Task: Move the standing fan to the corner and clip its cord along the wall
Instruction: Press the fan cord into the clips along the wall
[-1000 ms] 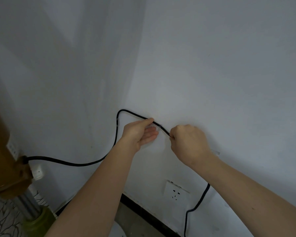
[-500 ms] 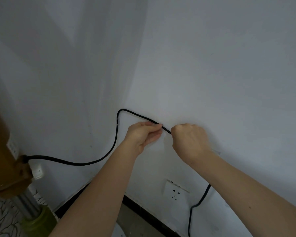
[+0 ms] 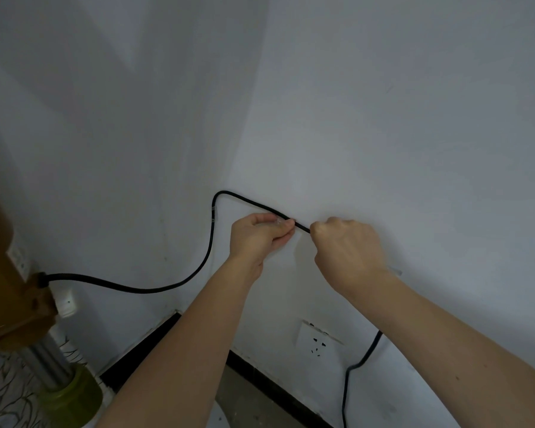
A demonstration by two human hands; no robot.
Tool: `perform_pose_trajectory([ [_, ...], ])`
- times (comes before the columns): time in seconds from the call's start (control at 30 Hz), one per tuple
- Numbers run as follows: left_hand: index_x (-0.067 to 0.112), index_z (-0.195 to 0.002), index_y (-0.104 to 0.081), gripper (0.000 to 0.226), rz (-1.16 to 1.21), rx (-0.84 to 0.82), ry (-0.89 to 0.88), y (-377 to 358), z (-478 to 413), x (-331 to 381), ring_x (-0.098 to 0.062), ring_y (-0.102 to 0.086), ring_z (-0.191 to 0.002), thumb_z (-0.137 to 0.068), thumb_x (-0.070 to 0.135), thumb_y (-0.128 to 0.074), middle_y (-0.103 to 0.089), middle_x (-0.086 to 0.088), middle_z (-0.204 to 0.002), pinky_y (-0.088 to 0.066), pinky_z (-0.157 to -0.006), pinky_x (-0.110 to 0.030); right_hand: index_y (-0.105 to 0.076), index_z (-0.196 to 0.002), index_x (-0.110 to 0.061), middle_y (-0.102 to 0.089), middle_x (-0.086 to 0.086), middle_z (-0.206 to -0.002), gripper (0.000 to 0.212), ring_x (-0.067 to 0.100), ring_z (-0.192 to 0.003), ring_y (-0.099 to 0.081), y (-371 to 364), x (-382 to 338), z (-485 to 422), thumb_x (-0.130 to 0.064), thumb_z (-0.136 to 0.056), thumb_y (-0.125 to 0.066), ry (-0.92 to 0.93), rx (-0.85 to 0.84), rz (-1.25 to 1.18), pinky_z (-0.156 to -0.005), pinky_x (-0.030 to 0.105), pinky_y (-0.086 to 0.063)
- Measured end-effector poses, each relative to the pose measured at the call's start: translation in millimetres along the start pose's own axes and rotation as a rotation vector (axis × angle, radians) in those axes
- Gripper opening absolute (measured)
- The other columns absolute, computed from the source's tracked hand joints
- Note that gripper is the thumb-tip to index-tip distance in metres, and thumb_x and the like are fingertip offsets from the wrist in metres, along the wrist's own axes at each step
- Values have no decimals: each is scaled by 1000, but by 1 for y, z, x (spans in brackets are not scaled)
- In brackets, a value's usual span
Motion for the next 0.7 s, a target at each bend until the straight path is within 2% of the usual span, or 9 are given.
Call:
perform_pose_trajectory([
  [0.07,-4,-95,-60,29,3,5,-10,0,0,-1,-16,-73,-70,-71,-8,-76,-70,-17,-86,-58,-64,-20,-22,-60,-13,-61,8,-88,40,25,-64,-44,2,-1,2,5,-77,-53,19,12,20,-42,27,-10],
  [0.17,-7,-102,-60,34,3,16,-16,0,-1,-2,-17,-72,-73,-72,-8,-75,-69,-22,-95,-59,-68,-21,-40,-72,-14,-56,7,-86,24,27,-70,-49,12,-1,-1,5,-77,-54,6,56,27,-43,27,-9],
  [0.27,-10,-110,-58,40,10,14,-10,0,0,-3,-19,-71,-79,-74,-7,-74,-68,-24,-105,-60,-71,-23,-25,-59,-11,-32,1,-66,39,23,-61,-36,23,5,-10,8,-73,-55,12,136,33,-42,28,-8],
  [0.33,-8,-109,-58,37,25,18,1,0,2,-3,-20,-71,-80,-74,-7,-73,-67,-24,-106,-60,-71,-22,-22,-56,-14,-26,0,-60,43,23,-55,-34,26,7,-12,7,-74,-54,7,130,7,-43,28,-9],
  [0.4,-5,-104,-58,33,45,30,6,-1,4,-3,-20,-70,-81,-75,-9,-73,-67,-24,-106,-60,-71,-22,-37,-58,-11,-45,3,-62,29,30,-61,-52,21,10,-10,-1,-79,-53,-20,111,-91,-44,28,-21],
  [0.47,-4,-101,-58,30,62,36,6,-2,6,-5,-21,-69,-84,-75,-10,-71,-66,-25,-107,-60,-71,-23,-63,-78,-9,-68,8,-82,11,33,-79,-64,17,11,-8,-11,-85,-55,-45,64,-216,-58,31,-43],
  [0.5,-4,-103,-58,30,66,31,11,-2,7,-6,-22,-69,-87,-76,-11,-70,-66,-25,-108,-60,-73,-24,-69,-87,-11,-72,8,-89,13,32,-84,-65,16,11,-7,-15,-86,-56,-68,30,-275,-66,34,-50],
  [0.6,-6,-114,-60,34,81,-33,44,2,8,-6,-20,-69,-93,-80,-9,-65,-67,-19,-112,-59,-77,-24,-75,-90,-14,-73,9,-90,16,30,-84,-66,13,9,-4,-16,-85,-60,-115,-25,-394,-72,37,-54],
  [0.7,1,-95,-73,19,115,-119,86,7,9,-5,-15,-71,-89,-83,-1,-59,-73,-12,-102,-59,-70,-22,-76,-87,-15,-73,8,-88,15,29,-82,-66,7,7,-2,-16,-84,-62,-127,-70,-429,-69,35,-54],
])
Point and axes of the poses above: each hand's wrist, its own z-axis away from the middle knuckle, its own y-axis out of the back of the hand, x = y × z, the point moved 2 cm from there along -z, towards the middle knuckle
